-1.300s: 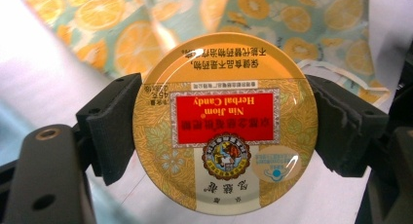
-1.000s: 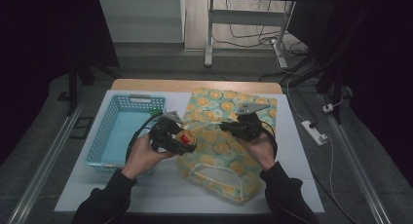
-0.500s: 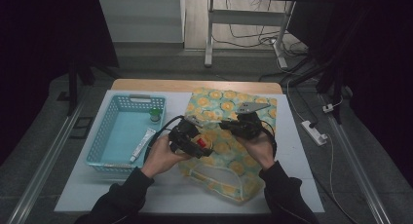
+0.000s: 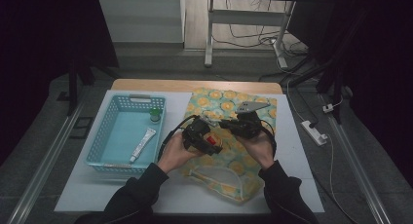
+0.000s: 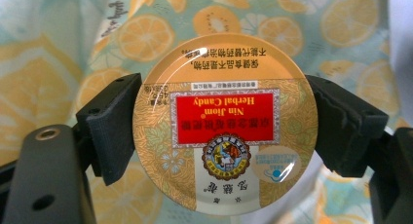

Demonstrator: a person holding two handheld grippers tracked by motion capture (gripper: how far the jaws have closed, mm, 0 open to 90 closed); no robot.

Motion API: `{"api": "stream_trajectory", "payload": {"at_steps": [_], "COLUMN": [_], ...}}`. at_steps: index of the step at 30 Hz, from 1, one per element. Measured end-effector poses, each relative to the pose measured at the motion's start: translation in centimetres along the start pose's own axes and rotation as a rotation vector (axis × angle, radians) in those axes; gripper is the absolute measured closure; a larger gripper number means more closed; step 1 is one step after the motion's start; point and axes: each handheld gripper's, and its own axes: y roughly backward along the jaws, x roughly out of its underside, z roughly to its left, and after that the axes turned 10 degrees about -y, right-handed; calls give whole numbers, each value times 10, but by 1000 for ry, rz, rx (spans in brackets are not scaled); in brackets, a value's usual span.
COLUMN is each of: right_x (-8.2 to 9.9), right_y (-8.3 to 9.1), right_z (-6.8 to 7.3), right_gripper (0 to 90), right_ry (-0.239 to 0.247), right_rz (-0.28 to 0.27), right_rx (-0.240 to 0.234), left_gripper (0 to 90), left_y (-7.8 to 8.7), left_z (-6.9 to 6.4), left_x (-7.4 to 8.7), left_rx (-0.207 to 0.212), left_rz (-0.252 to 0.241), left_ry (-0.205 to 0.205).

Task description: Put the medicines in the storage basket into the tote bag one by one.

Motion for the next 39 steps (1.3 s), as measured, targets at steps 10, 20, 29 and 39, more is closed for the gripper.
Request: {"api": "stream_trajectory", "payload": {"at_steps": [10,20,29,39], "right_x": [1,3,4,7], "right_y": [-5,-10,-14,-19], "right_z": [0,-2,-2,-3], "right_gripper": [900,900,900,900], "right_ry": [2,0,3,0], "right_rz": [14,20,32,47], "right_rx": [-2,1,2,5], "left_gripper": [200,200,199,194], "left_y": [-18,-34,-47,-57], "left_z": [17,32,42,49], "left_x": [-1,1,6,12], "left_rx": [-32,-56,-78,-79], "left_rz": [-4,11,15,-4], "left_ry": [32,76,93,94]}}
